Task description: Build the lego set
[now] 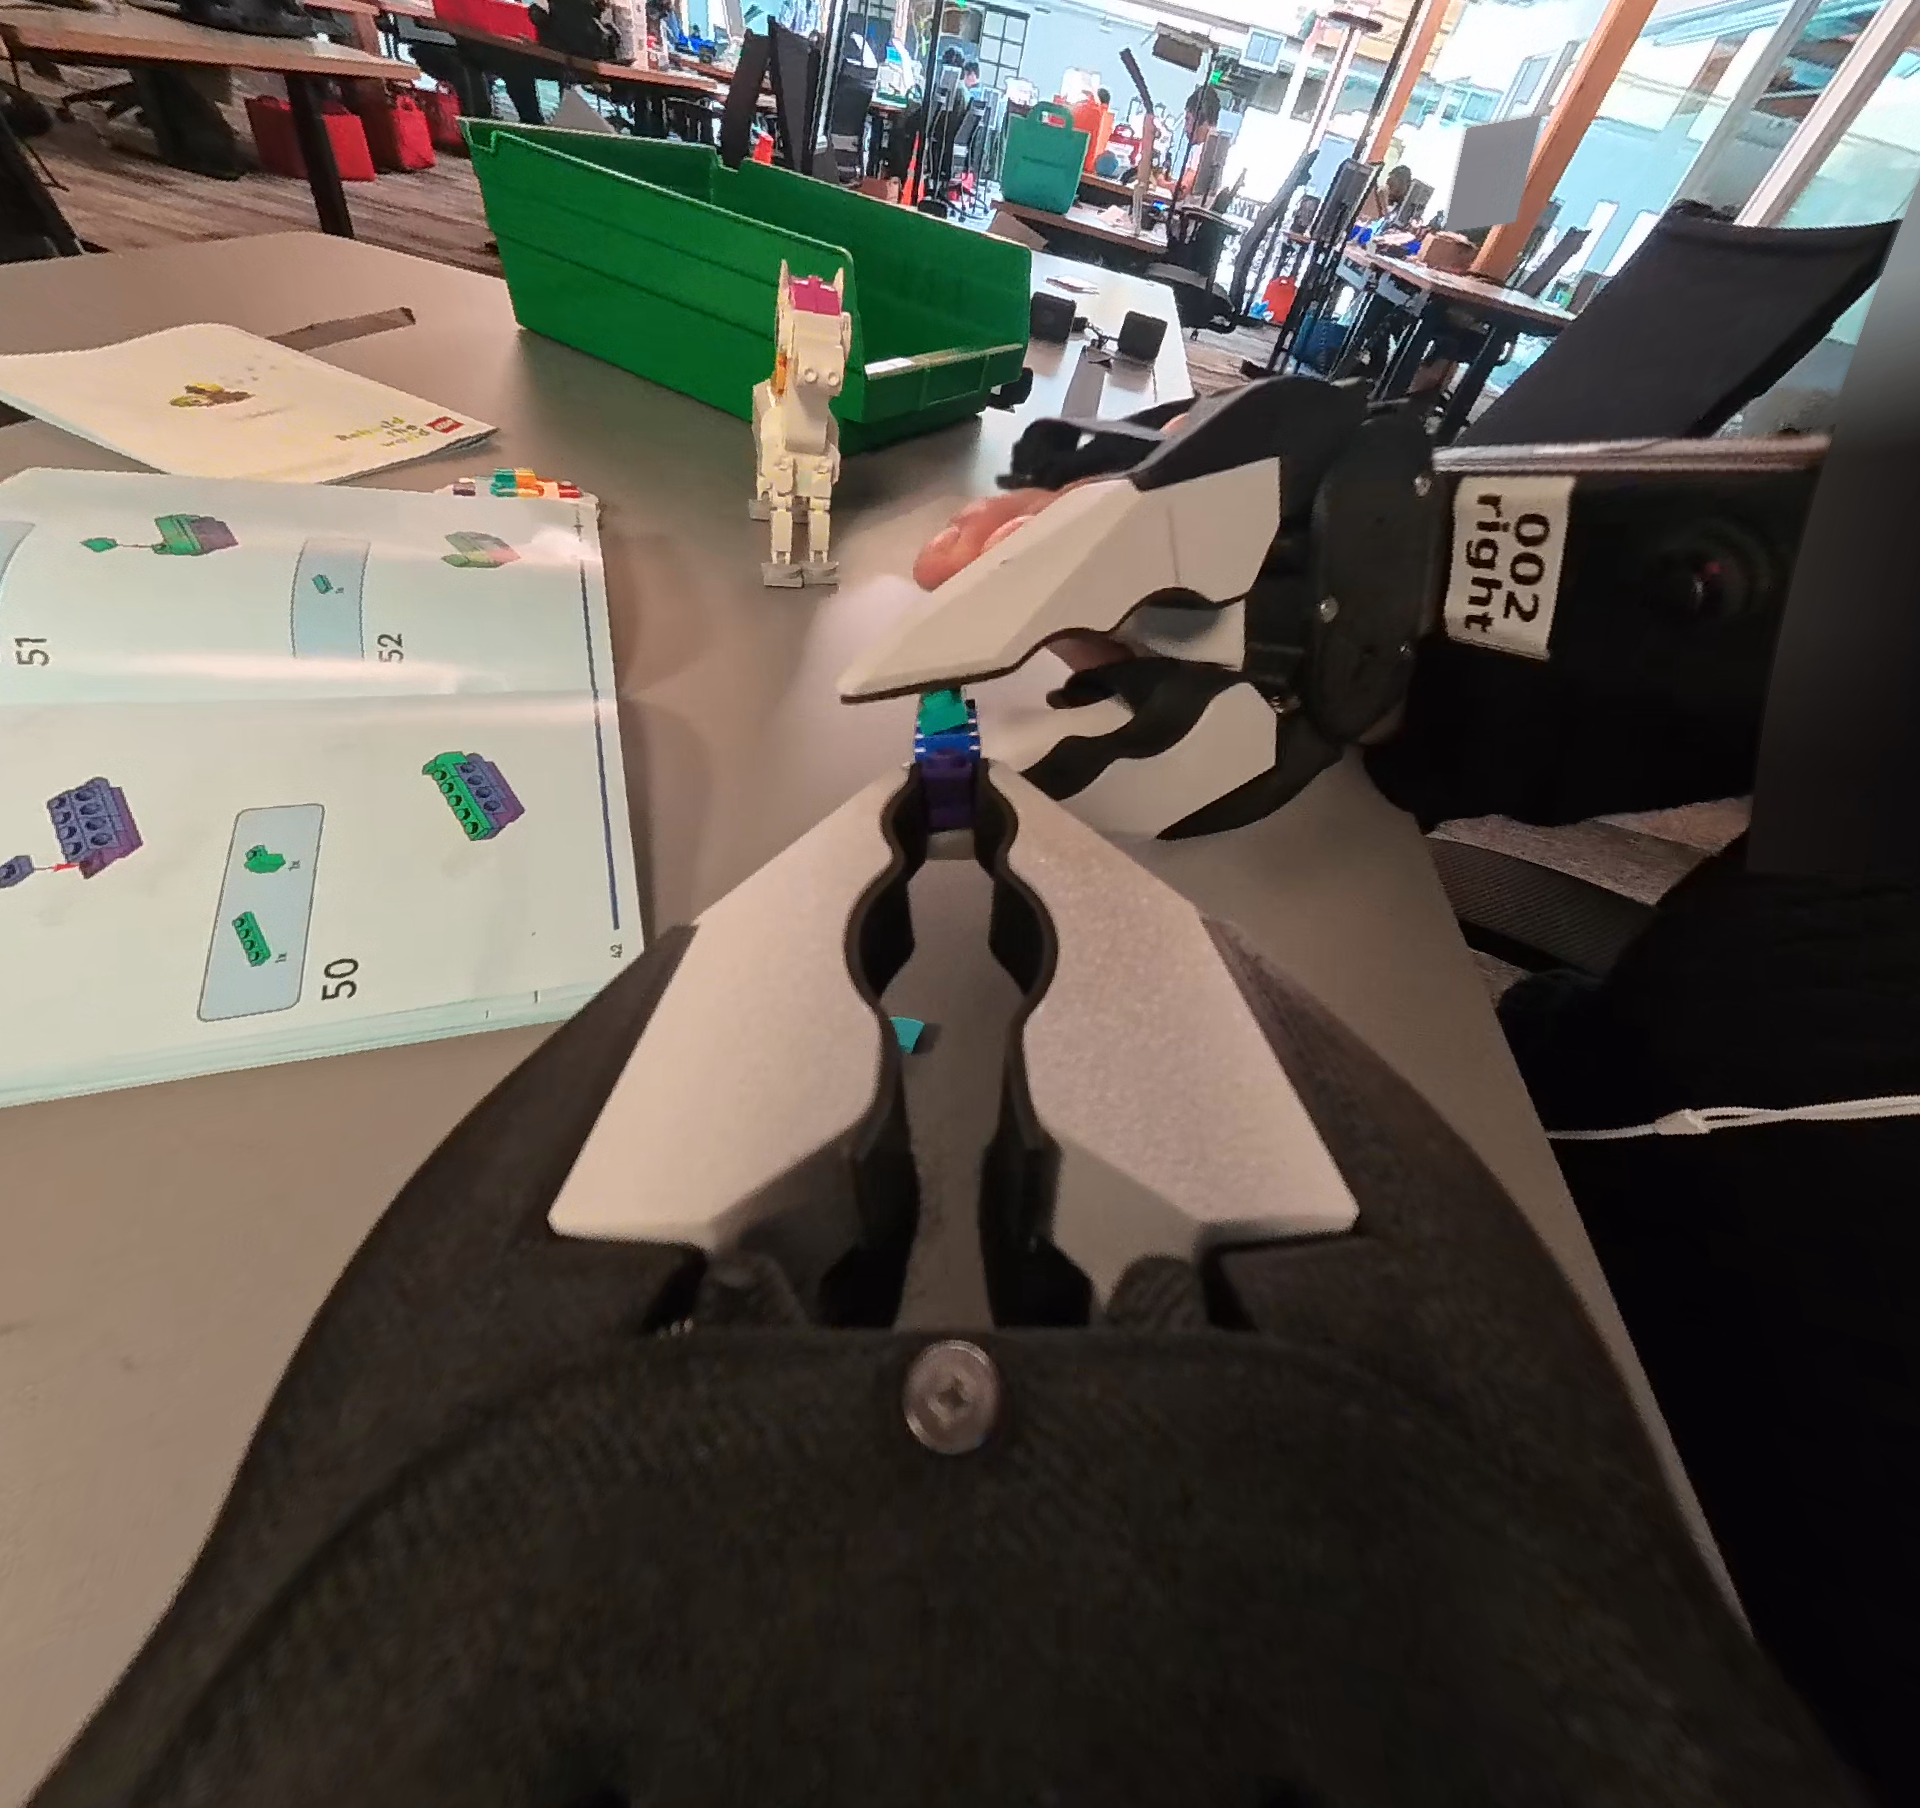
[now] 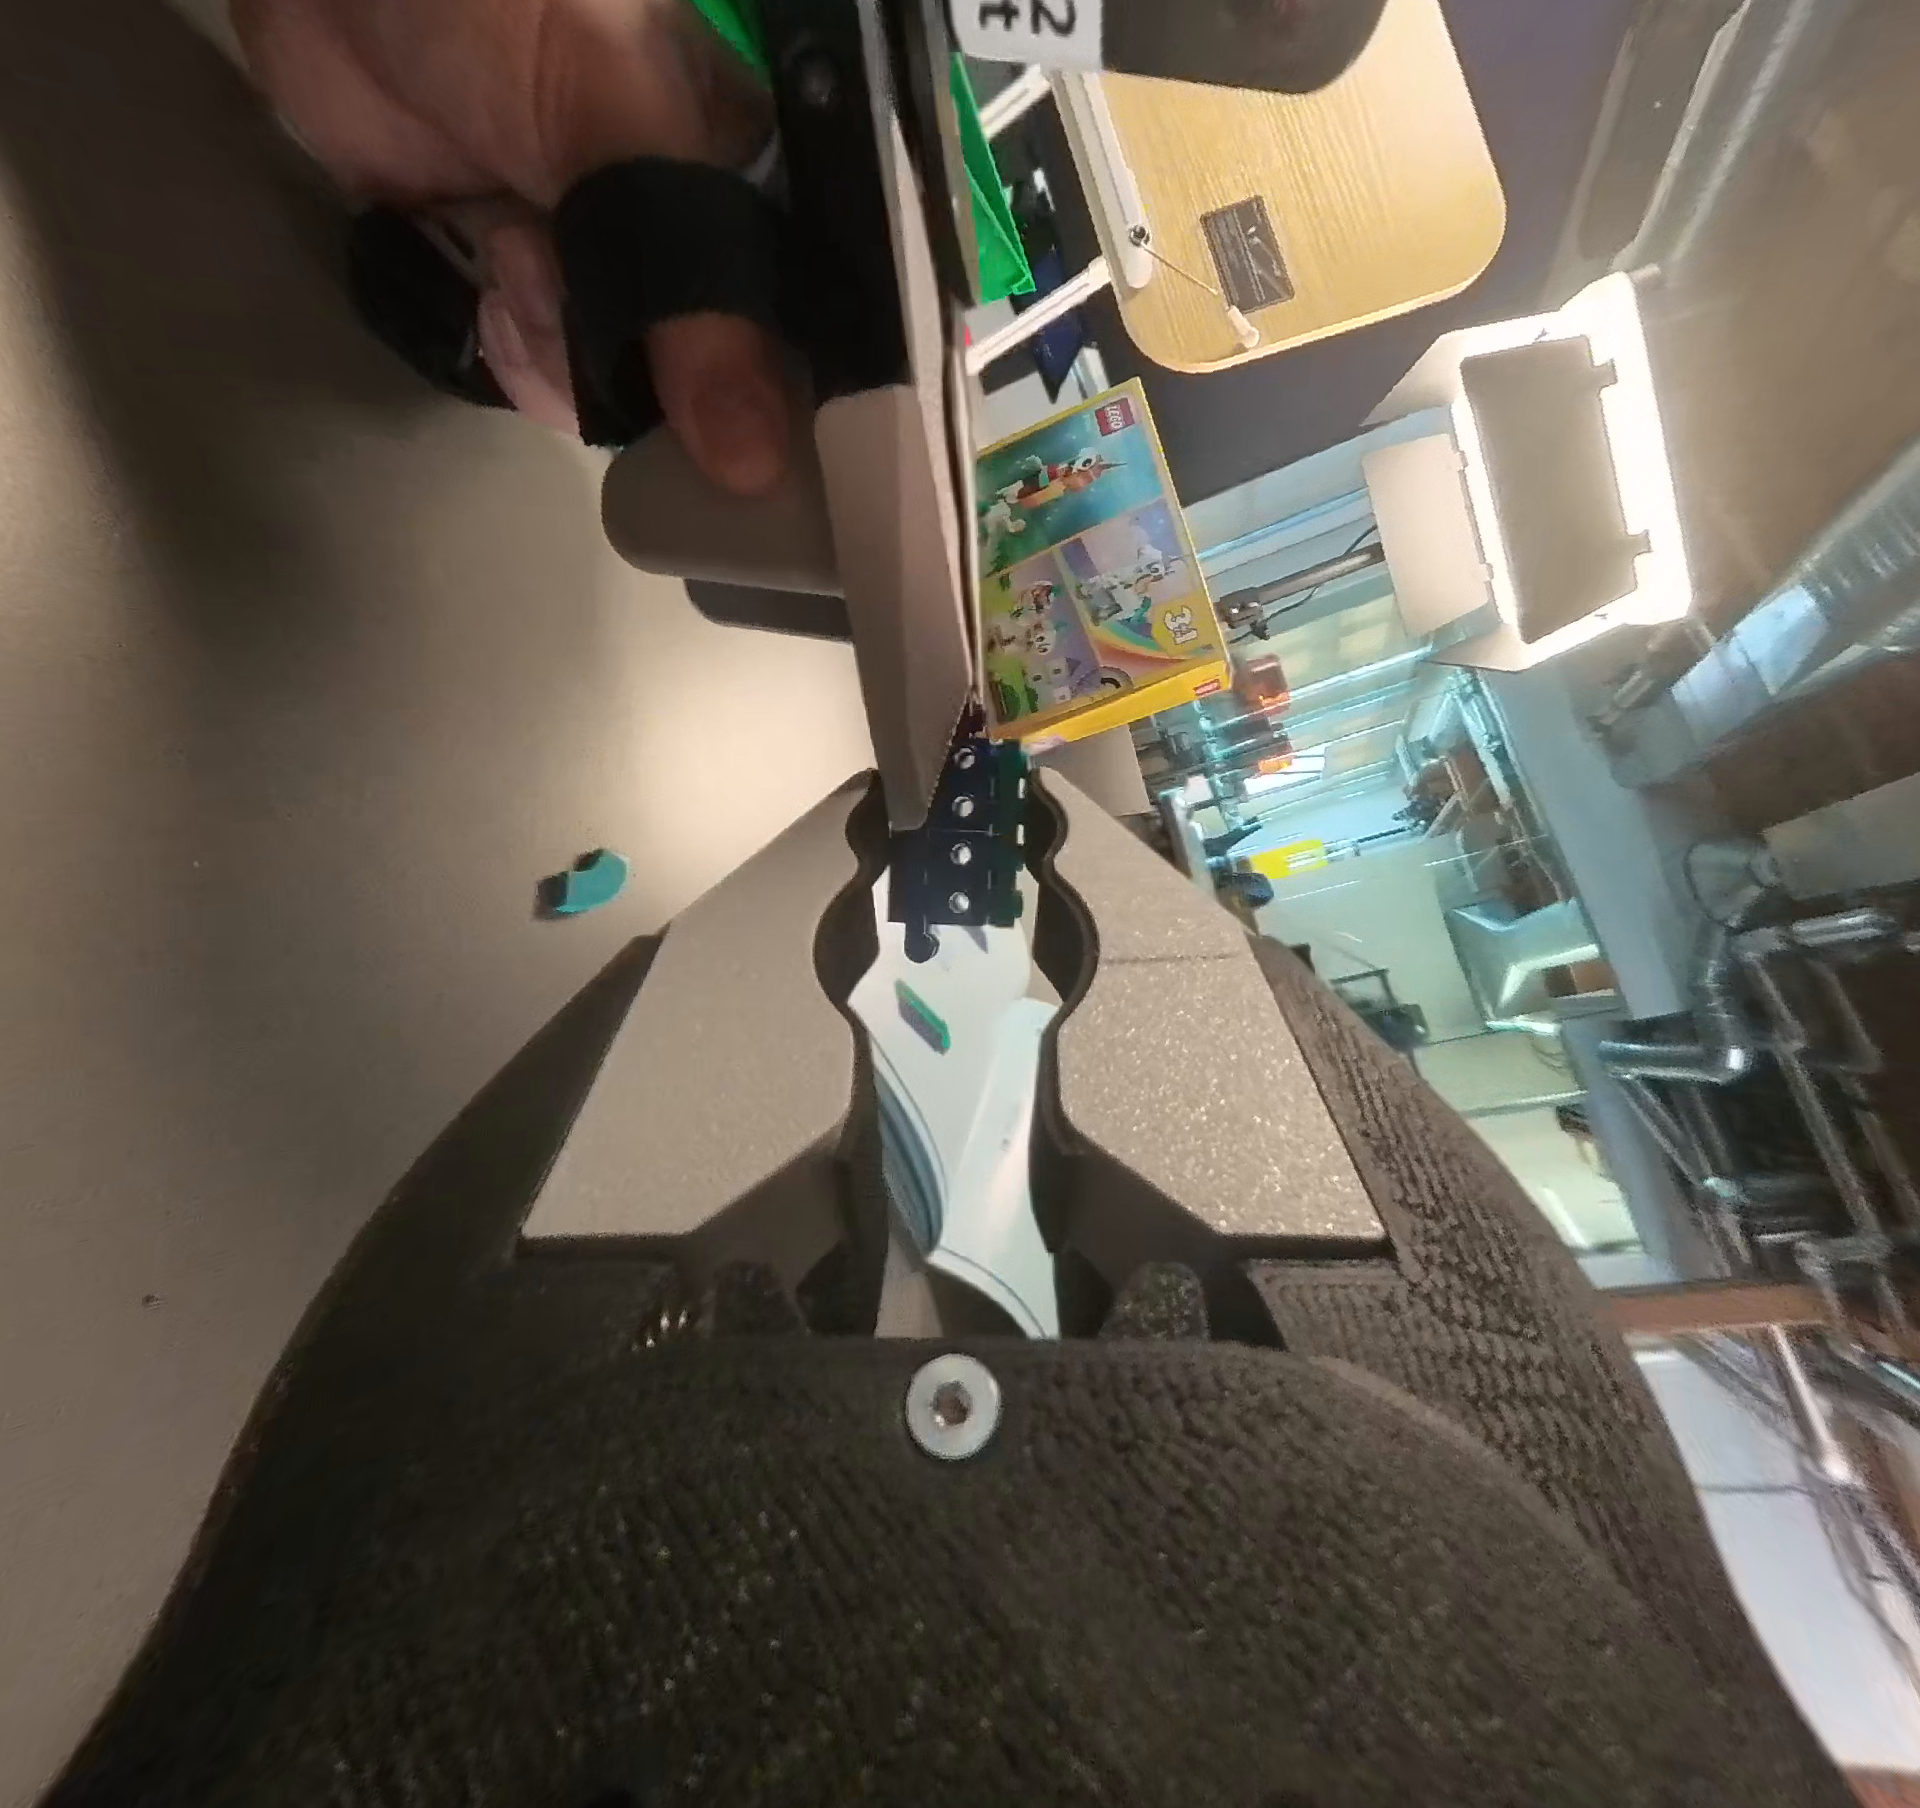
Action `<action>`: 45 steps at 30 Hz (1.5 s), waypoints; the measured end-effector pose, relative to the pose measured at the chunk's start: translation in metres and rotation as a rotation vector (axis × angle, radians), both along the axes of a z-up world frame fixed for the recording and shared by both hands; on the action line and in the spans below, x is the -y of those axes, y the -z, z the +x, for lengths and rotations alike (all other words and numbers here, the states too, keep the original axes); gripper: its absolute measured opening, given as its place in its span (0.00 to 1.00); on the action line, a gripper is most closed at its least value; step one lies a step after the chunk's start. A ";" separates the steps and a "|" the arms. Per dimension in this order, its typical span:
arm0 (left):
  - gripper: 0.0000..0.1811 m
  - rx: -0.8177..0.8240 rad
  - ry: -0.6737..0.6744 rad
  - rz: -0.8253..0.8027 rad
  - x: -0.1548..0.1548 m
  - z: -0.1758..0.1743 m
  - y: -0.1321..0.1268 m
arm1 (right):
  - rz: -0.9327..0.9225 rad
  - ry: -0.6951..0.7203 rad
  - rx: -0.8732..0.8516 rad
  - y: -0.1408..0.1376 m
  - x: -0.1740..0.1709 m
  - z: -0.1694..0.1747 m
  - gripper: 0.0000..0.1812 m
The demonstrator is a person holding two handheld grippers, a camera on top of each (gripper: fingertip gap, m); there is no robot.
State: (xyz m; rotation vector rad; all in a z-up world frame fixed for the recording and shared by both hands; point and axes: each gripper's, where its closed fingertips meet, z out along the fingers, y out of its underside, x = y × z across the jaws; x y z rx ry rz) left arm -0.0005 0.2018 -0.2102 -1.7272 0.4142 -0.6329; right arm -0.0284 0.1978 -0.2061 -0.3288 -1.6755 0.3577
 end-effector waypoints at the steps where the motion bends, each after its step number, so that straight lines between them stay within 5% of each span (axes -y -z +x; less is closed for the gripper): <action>1: 0.04 0.002 0.000 -0.001 0.000 0.000 0.000 | 0.009 0.003 -0.005 0.000 0.000 0.000 0.13; 17: 0.04 0.040 -0.020 -0.014 -0.001 -0.007 -0.002 | 0.441 0.205 -0.172 -0.007 -0.006 -0.008 0.13; 32: 0.04 0.077 0.004 -0.034 -0.002 -0.007 -0.001 | 0.282 0.150 -0.143 -0.004 -0.005 -0.009 0.12; 39: 0.04 0.262 0.076 -0.092 0.002 -0.008 -0.008 | -0.009 0.019 -0.097 -0.011 -0.003 -0.002 0.30; 45: 0.04 0.419 0.203 -0.193 0.008 -0.001 -0.008 | -0.035 -0.116 -0.065 -0.012 -0.001 0.012 0.19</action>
